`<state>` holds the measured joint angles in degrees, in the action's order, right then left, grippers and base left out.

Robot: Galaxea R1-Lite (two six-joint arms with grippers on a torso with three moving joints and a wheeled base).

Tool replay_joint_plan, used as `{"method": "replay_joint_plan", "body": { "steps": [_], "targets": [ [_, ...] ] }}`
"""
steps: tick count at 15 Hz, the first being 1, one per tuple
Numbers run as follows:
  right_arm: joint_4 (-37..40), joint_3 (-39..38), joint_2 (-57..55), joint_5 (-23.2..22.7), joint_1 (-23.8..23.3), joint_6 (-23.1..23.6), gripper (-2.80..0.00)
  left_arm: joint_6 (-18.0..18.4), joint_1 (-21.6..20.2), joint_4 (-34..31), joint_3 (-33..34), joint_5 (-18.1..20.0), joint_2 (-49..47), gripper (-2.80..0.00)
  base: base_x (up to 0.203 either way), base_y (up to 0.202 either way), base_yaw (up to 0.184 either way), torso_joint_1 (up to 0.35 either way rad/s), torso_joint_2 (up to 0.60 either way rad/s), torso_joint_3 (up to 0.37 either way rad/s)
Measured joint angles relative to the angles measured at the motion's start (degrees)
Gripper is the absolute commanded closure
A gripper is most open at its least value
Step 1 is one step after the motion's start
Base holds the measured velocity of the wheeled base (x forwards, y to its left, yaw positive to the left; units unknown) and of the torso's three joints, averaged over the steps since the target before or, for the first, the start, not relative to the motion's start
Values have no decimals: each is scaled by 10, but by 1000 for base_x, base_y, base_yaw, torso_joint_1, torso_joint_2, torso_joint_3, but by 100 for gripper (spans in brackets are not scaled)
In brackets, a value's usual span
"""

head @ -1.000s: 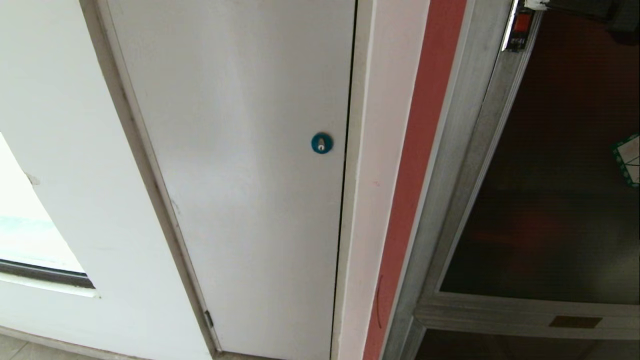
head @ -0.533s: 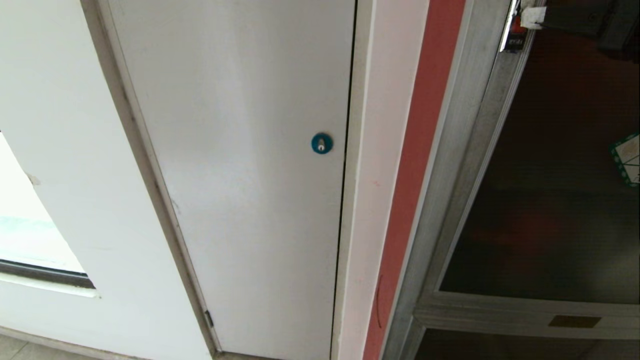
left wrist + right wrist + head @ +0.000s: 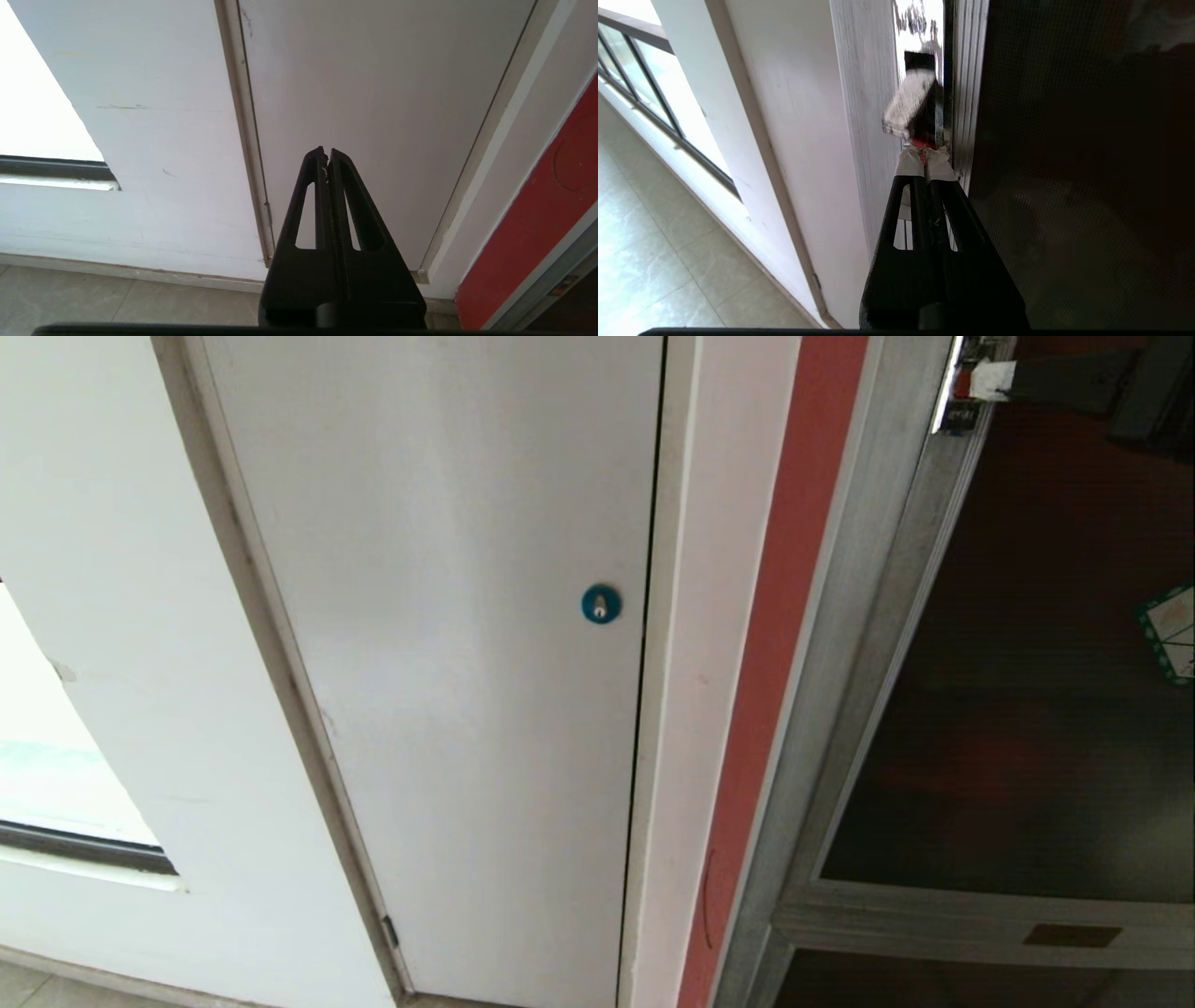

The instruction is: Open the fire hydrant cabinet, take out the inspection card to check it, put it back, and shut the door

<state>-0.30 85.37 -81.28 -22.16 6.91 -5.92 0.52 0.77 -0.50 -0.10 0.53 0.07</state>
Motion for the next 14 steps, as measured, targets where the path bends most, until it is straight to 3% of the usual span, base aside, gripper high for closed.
{"method": "replay_joint_plan", "body": {
  "steps": [5,8,14],
  "targets": [
    [1,-24,40,2,0,-2,0,0,0,0,0,0,0,0,0,0,0,0,0,0],
    [-41,-22,54,2,0,-1,0,0,0,0,0,0,0,0,0,0,0,0,0,0],
    [-55,19,25,3,27,0,0,0,0,0,0,0,0,0,0,0,0,0,0,0]
  ]
}}
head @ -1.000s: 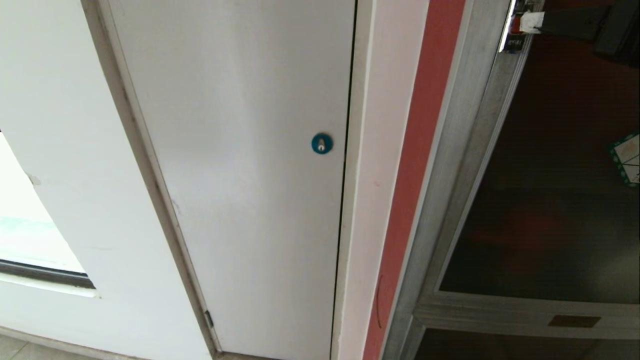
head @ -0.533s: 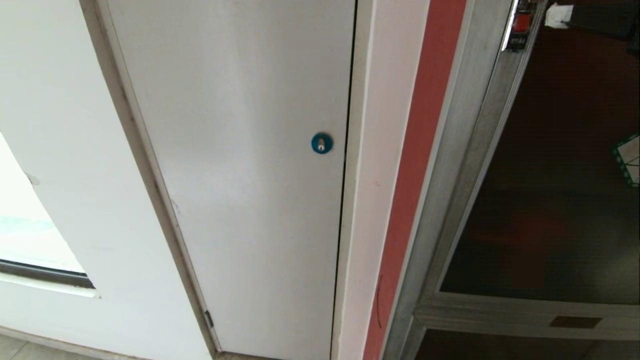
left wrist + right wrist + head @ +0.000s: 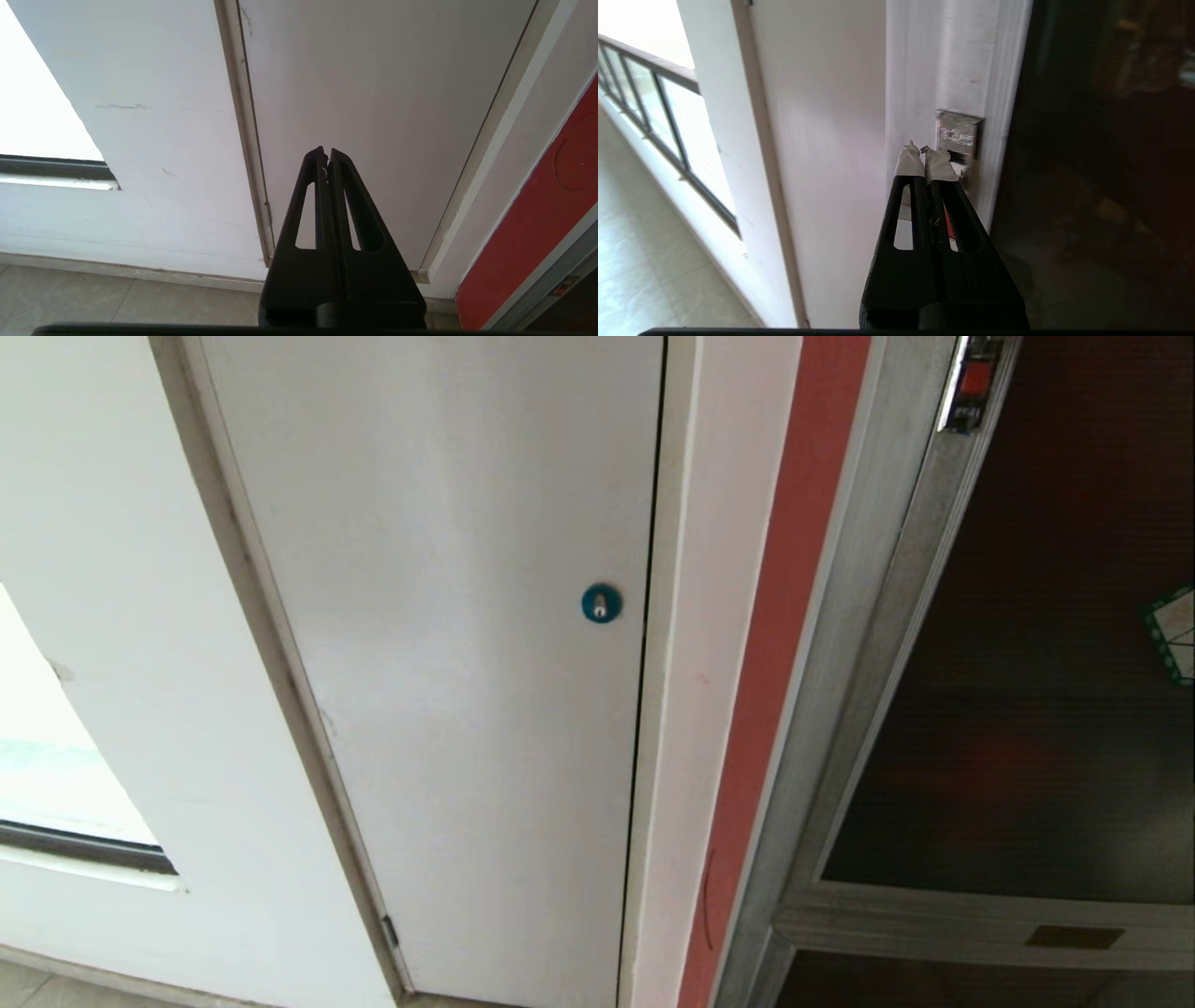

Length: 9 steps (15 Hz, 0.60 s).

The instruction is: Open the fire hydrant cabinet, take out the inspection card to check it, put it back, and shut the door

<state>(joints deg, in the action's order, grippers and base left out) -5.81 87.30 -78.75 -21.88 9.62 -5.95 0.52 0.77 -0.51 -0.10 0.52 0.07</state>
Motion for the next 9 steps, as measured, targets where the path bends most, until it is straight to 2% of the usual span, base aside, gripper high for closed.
{"method": "replay_joint_plan", "body": {
  "steps": [4,9],
  "targets": [
    [0,3,-21,18,5,0,0,0,0,0,0,0,0,0,0,0,0,0,0,0],
    [2,-14,-26,20,5,0,0,0,0,0,0,0,0,0,0,0,0,0,0,0]
  ]
}}
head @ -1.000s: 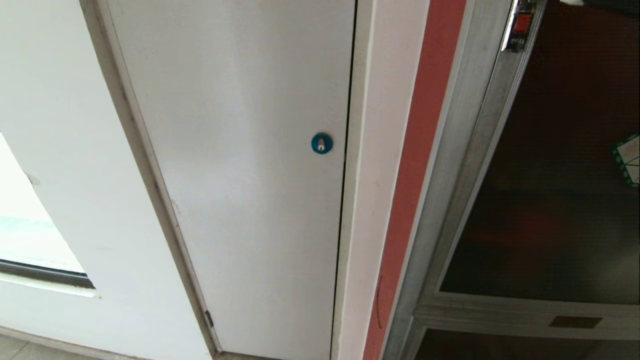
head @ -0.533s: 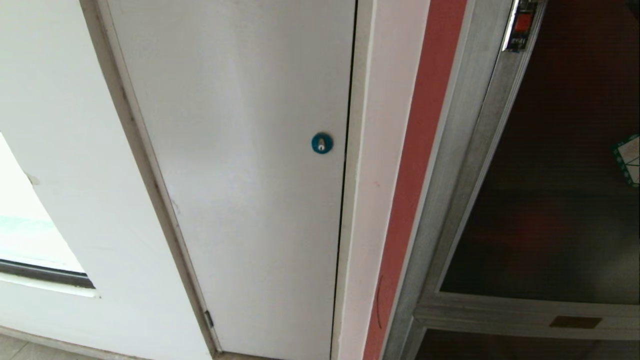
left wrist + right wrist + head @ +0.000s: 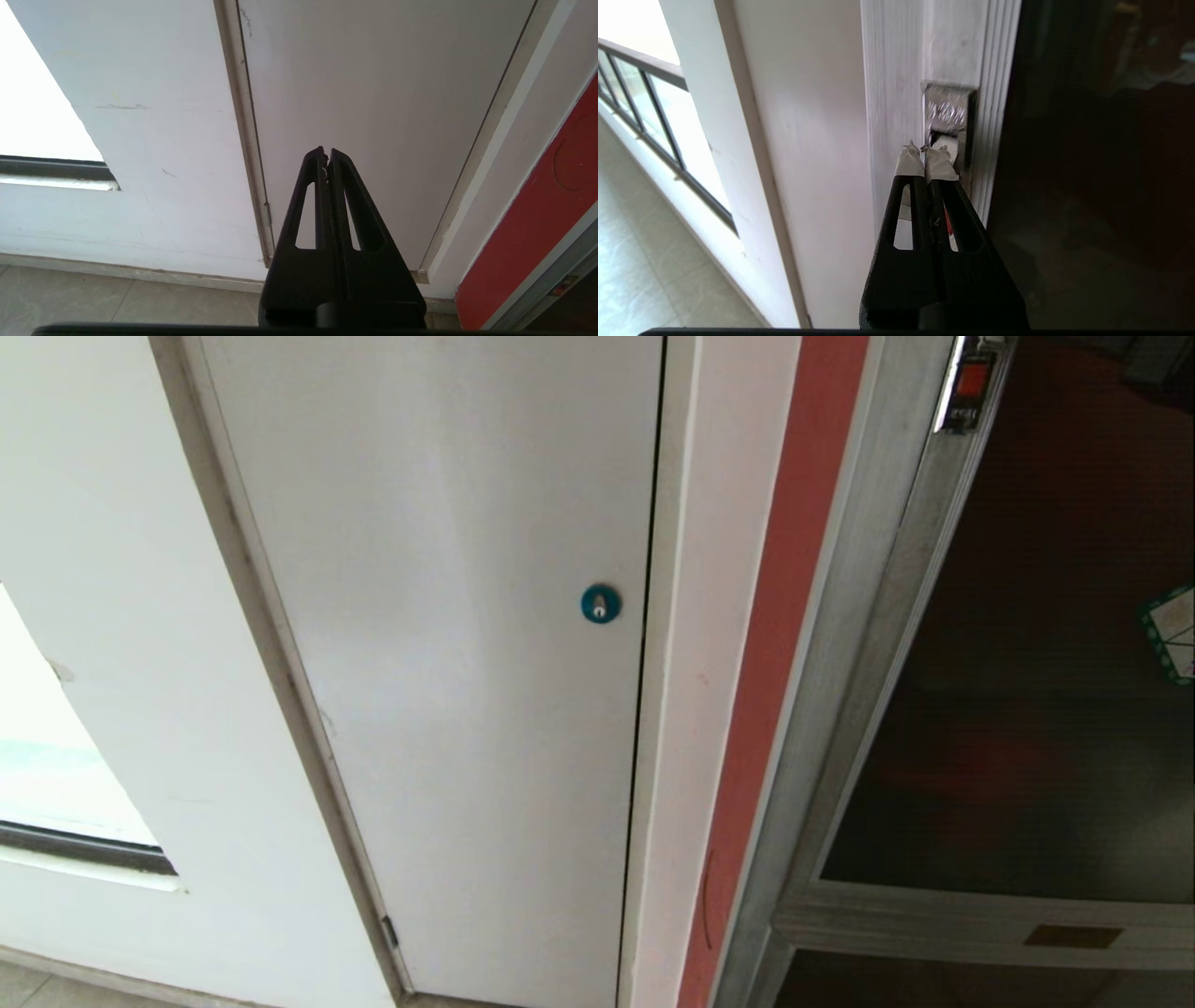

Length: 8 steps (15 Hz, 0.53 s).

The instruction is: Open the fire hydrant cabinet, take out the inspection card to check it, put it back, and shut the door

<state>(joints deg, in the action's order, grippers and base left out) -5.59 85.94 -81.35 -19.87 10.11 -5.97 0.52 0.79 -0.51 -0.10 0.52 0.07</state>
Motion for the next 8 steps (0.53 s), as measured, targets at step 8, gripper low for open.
{"method": "replay_joint_plan", "body": {
  "steps": [8],
  "targets": [
    [3,-8,-12,11,-4,0,0,0,0,0,0,0,0,0,0,0,0,0,0,0]
  ]
}}
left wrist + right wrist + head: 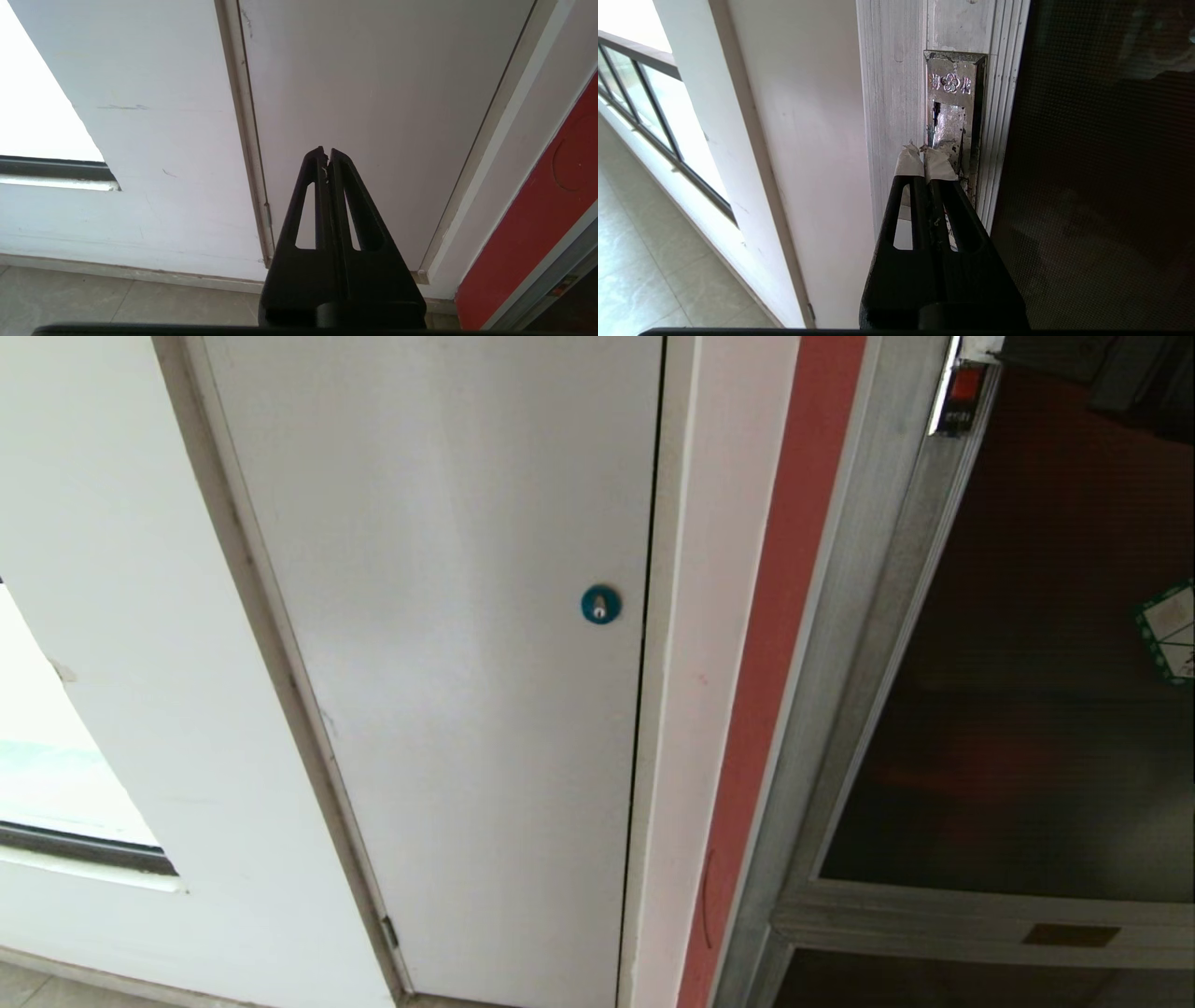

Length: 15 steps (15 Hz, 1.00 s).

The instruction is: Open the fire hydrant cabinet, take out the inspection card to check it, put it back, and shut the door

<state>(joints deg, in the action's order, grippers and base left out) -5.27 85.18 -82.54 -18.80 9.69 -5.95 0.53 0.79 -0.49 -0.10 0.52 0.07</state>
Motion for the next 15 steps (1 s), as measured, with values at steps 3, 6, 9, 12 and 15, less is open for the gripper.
{"method": "replay_joint_plan", "body": {
  "steps": [3,6,9,12,15],
  "targets": [
    [-2,-3,-4,2,-2,0,0,0,0,0,0,0,0,0,0,0,0,0,0,0],
    [1,-11,-5,2,-3,0,0,0,0,0,0,0,0,0,0,0,0,0,0,0],
    [-2,-15,-6,3,-4,-1,0,0,0,0,0,0,0,0,0,0,0,0,0,0],
    [-1,-10,-6,3,-4,0,0,0,0,0,0,0,0,0,0,0,0,0,0,0],
    [-1,-5,-6,3,-5,0,0,0,0,0,0,0,0,0,0,0,0,0,0,0]
  ]
}}
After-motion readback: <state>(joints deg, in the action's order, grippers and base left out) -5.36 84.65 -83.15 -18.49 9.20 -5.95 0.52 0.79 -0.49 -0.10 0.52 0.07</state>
